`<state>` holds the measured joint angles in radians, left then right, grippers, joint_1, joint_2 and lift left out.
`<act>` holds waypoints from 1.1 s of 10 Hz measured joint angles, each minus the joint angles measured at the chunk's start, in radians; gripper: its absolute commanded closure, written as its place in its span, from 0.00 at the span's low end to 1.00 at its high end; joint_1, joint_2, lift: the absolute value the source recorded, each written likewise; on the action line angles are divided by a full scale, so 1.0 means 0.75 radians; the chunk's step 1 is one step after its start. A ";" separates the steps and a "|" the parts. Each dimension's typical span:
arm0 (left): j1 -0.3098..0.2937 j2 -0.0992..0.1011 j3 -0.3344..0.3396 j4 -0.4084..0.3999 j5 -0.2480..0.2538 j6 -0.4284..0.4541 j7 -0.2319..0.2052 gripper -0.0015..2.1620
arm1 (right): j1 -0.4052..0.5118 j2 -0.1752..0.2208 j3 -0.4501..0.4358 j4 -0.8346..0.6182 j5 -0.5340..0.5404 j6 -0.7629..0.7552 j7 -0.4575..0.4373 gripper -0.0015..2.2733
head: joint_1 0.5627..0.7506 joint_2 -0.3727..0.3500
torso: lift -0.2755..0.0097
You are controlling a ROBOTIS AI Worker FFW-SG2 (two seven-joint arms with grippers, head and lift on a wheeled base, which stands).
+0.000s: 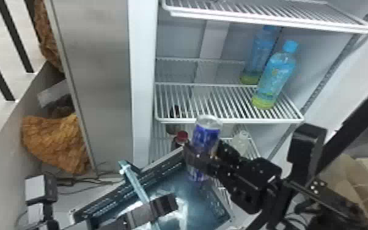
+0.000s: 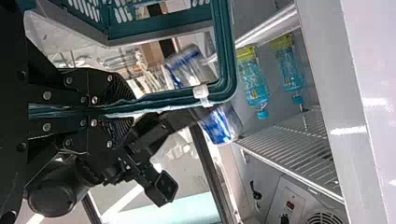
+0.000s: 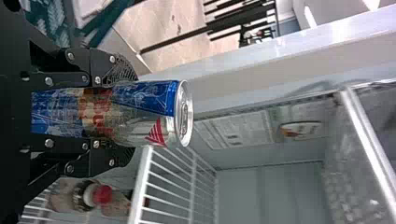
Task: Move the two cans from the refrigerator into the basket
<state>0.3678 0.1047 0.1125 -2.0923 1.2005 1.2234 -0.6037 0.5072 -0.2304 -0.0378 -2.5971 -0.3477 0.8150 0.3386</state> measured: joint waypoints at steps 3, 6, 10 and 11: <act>0.000 -0.001 -0.001 0.000 0.000 0.001 0.000 0.56 | 0.001 0.014 0.022 0.057 0.021 0.060 0.056 0.51 | 0.70 0.27 | 0.84; -0.001 -0.003 -0.002 0.000 0.000 0.001 0.001 0.56 | -0.105 0.016 0.031 0.184 0.051 0.237 0.234 0.16 | 0.70 0.30 | 0.84; 0.002 -0.005 0.001 0.001 0.000 0.001 0.000 0.56 | -0.128 0.030 -0.021 0.242 0.070 0.146 0.247 0.05 | 0.70 0.26 | 0.84; 0.003 -0.005 0.000 0.000 0.000 0.001 0.002 0.56 | -0.115 0.036 -0.042 0.242 0.071 0.111 0.248 0.05 | 0.70 0.25 | 0.84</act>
<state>0.3703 0.1013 0.1126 -2.0922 1.2004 1.2239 -0.6024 0.4206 -0.2034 -0.0692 -2.4159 -0.2944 0.8979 0.5246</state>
